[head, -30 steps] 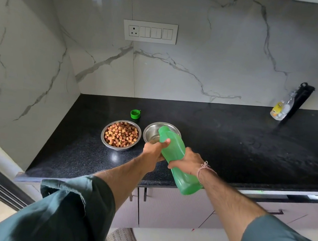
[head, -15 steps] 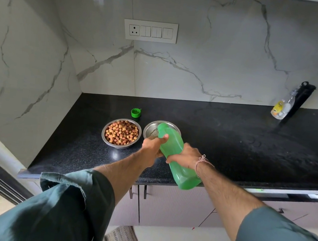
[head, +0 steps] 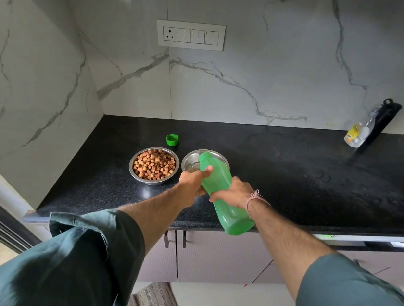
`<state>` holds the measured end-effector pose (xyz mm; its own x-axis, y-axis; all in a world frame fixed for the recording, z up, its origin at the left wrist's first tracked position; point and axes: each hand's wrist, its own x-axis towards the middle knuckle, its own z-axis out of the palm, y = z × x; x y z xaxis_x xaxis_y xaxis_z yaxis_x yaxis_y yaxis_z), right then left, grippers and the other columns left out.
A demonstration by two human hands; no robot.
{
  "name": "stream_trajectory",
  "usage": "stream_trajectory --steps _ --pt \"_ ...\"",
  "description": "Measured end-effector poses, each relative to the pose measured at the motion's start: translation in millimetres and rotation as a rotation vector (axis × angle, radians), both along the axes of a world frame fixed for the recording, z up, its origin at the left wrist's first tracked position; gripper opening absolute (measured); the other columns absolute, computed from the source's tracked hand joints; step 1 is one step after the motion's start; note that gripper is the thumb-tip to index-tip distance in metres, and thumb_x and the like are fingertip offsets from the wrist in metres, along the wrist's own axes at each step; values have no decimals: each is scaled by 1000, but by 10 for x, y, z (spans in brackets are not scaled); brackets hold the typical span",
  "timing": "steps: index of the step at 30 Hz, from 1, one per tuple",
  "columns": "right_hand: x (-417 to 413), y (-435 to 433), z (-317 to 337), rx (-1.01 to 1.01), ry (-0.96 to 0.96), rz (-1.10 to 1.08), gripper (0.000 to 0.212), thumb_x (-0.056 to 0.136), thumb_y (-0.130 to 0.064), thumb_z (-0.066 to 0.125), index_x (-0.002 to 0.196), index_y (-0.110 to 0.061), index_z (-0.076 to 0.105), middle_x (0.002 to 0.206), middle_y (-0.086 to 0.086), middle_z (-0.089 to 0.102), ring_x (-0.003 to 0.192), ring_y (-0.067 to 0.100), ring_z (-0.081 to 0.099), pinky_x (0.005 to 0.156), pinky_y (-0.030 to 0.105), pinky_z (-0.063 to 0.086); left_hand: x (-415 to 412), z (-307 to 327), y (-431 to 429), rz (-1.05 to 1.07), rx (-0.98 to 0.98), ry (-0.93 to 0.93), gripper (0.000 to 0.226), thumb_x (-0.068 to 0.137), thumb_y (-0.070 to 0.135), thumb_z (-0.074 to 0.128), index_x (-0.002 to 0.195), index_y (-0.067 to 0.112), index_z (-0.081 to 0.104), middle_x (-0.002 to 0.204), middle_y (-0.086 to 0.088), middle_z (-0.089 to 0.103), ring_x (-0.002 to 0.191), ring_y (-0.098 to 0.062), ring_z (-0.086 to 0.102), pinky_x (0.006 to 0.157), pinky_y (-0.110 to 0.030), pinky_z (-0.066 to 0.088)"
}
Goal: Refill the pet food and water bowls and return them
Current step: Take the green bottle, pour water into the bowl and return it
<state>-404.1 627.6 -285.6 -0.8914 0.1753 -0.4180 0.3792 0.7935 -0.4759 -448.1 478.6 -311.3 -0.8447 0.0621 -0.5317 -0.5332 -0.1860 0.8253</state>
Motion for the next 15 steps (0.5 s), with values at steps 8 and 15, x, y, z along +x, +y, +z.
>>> stream_trajectory --steps 8,15 --pt "5 11 28 17 -5 10 95 56 -61 81 134 -19 48 120 6 62 99 26 63 73 32 49 16 -25 19 23 12 -4 46 89 26 78 127 4 63 116 -13 74 96 -30 76 84 -44 63" --pt "26 21 40 3 -5 15 93 56 -60 82 133 -20 47 117 5 62 98 25 64 75 33 51 49 -23 7 6 8 1 46 91 27 77 129 6 62 120 -12 73 99 -29 75 81 -41 63"
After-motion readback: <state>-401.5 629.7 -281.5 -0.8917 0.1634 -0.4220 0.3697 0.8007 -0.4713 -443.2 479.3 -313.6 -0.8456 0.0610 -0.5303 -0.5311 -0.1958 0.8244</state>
